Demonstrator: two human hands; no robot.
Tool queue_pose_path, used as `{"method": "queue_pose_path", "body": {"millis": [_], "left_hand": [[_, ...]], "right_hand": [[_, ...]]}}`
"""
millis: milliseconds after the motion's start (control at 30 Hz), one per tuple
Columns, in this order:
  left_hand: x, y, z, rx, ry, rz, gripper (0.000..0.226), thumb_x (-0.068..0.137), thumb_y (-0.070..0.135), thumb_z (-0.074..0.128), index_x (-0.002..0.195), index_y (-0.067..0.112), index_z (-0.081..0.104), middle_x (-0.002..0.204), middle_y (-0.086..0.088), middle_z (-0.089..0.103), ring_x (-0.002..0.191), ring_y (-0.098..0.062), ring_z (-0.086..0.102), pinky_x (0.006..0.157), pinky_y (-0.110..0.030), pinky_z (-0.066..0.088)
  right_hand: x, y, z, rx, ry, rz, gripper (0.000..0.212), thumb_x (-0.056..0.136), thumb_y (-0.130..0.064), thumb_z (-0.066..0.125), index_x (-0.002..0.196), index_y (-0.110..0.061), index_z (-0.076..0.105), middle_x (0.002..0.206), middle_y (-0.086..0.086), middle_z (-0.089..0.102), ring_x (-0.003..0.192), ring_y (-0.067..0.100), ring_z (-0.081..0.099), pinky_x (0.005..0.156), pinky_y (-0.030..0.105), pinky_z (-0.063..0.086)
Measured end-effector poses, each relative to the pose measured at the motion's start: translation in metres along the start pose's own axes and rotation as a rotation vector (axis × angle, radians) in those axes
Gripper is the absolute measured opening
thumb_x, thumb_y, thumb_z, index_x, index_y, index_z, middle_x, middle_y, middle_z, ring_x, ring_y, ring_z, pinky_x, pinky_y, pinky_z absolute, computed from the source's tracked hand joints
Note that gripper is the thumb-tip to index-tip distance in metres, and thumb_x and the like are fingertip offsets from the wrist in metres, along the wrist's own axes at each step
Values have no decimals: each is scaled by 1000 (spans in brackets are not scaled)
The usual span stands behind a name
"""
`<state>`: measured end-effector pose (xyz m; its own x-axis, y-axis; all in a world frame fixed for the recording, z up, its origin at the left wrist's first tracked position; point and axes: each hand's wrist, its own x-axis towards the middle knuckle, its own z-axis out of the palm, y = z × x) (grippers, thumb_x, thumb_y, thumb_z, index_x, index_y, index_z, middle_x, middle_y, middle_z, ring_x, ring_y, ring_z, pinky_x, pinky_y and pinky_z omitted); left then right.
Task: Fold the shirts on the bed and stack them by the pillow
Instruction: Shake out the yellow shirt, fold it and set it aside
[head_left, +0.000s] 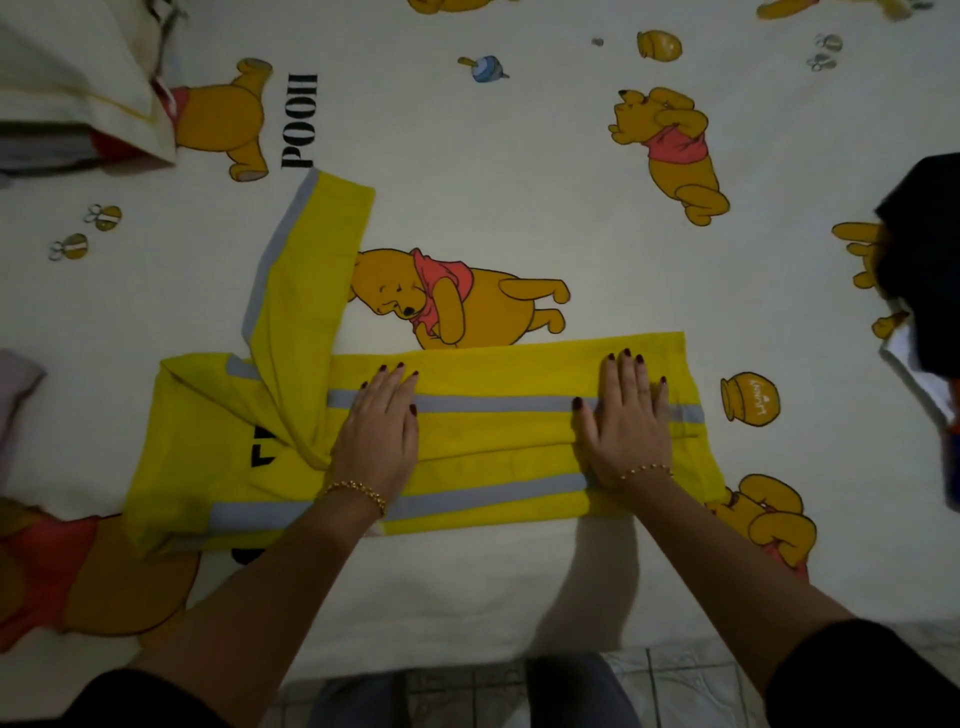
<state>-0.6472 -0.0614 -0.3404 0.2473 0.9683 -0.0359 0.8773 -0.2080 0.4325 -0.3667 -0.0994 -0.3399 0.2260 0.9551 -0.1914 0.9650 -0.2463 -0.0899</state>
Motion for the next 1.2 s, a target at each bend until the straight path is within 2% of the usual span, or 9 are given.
{"method": "queue_pose_path", "body": {"millis": [133,300,533,667,833,933,1033,1100,1200], "left_hand": [[28,-30,-37,-61,142,-54,32,85,8,43,112,6,61,114,-12,61,112,-29,52,100,-47,42],[51,-90,-77,-43,218,-225,28,82,1,52,108,6,59,110,-16,58,104,-33,51,88,-43,42],[55,-156,-94,-221,45,-336,22,87,6,55,109,3,58,107,-17,58,102,-32,56,89,-44,47],[49,-168,-101,-266,27,-350,19,89,8,53,107,6,61,106,-12,57,100,-26,56,89,-41,48],[44,-171,-105,-293,-6,-354,18,91,8,52,106,7,62,102,-8,58,92,-17,55,80,-21,42],[48,-167,-108,-299,-48,-366,22,91,10,53,111,9,61,105,-7,60,90,-14,54,80,-22,43],[56,-156,-110,-308,-145,-334,43,85,15,59,128,10,53,122,-9,56,108,-19,53,93,-26,41],[63,-140,-111,-264,-209,-223,65,75,31,58,136,15,47,135,-6,52,125,-22,47,108,-39,33],[70,-106,-107,-239,-338,-100,78,60,45,55,135,23,48,137,-1,52,131,-22,42,114,-49,22]], "right_hand": [[21,-68,-6,6,-64,-148,78,88,-54,5,149,-9,25,158,11,17,147,25,8,117,45,0],[54,-181,-11,27,-156,-314,53,100,-37,30,147,-14,25,159,8,14,147,23,6,117,45,1],[105,-311,-21,15,-201,-526,50,101,-12,31,149,-11,17,159,4,10,147,20,4,117,44,6],[121,-353,-22,-111,-218,-716,49,102,-11,25,150,-18,18,159,1,10,147,19,5,117,47,9],[129,-360,-22,-366,-176,-869,47,101,-10,30,147,-11,24,159,7,11,147,21,7,117,48,10],[134,-345,-32,-309,-133,-847,40,98,-16,40,137,-7,40,145,13,38,136,27,33,115,41,17],[132,-312,-53,-91,-175,-841,25,92,-25,52,110,-9,54,115,11,57,108,30,53,89,36,39],[126,-285,-70,35,-203,-839,18,88,-25,58,98,-10,55,101,10,60,94,29,56,70,33,39],[115,-248,-90,169,-171,-802,16,85,-24,64,83,-11,56,77,7,57,78,30,55,60,27,28]]}}
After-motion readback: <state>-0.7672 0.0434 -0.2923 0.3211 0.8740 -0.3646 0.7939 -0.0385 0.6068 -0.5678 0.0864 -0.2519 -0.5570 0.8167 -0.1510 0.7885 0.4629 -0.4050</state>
